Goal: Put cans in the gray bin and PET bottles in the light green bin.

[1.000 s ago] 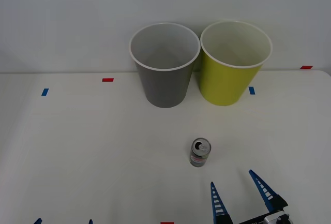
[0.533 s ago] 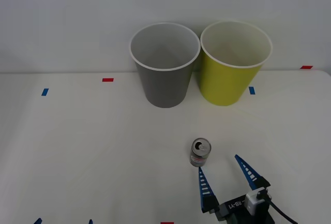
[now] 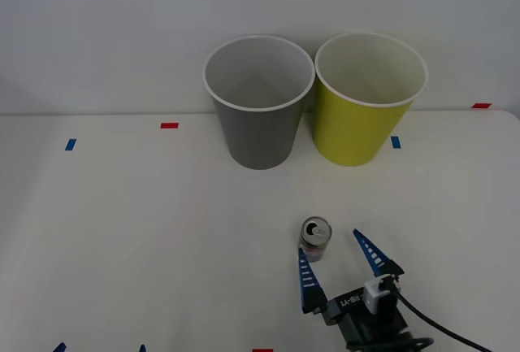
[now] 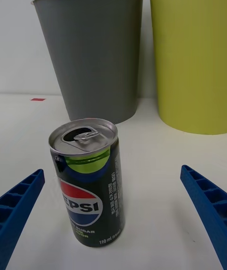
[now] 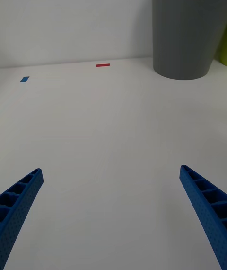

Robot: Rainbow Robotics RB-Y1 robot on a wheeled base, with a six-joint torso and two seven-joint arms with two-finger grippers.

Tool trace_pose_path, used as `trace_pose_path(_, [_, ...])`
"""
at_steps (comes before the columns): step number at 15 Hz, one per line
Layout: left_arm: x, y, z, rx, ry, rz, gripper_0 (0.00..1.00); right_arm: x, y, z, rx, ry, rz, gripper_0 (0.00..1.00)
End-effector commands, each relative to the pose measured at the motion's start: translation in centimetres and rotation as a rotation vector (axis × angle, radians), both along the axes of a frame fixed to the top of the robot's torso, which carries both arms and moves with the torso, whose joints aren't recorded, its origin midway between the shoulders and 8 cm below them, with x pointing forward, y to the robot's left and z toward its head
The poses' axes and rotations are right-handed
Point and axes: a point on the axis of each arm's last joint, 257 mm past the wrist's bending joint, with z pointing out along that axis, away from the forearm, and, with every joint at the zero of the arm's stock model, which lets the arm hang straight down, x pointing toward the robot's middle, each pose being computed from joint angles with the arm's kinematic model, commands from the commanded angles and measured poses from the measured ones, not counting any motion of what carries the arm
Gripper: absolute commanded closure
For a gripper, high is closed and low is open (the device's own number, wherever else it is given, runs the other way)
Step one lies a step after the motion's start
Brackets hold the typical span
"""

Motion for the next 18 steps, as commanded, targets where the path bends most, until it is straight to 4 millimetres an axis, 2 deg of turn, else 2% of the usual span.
trace_pose_path(1, [0.0,0.0,0.0,0.000,0.000,0.000,0.00,1.2,1.3,0.0,-0.019,-0.019,0.021,0.00])
trace_pose_path(8, [0.0,0.0,0.0,0.000,0.000,0.000,0.00,2.8,2.5,0.2,-0.040,-0.012,0.055,0.00])
trace_pose_path(10, [0.0,0.0,0.0,0.000,0.000,0.000,0.00,2.9,2.3,0.2,-0.036,-0.011,0.056,0.83])
trace_pose_path(11, [0.0,0.0,0.0,0.000,0.000,0.000,0.00,2.9,2.1,0.2,-0.036,-0.009,0.054,0.94])
trace_pose_path(18, [0.0,0.0,0.0,0.000,0.000,0.000,0.00,2.9,2.2,0.2,-0.027,-0.007,0.053,0.98])
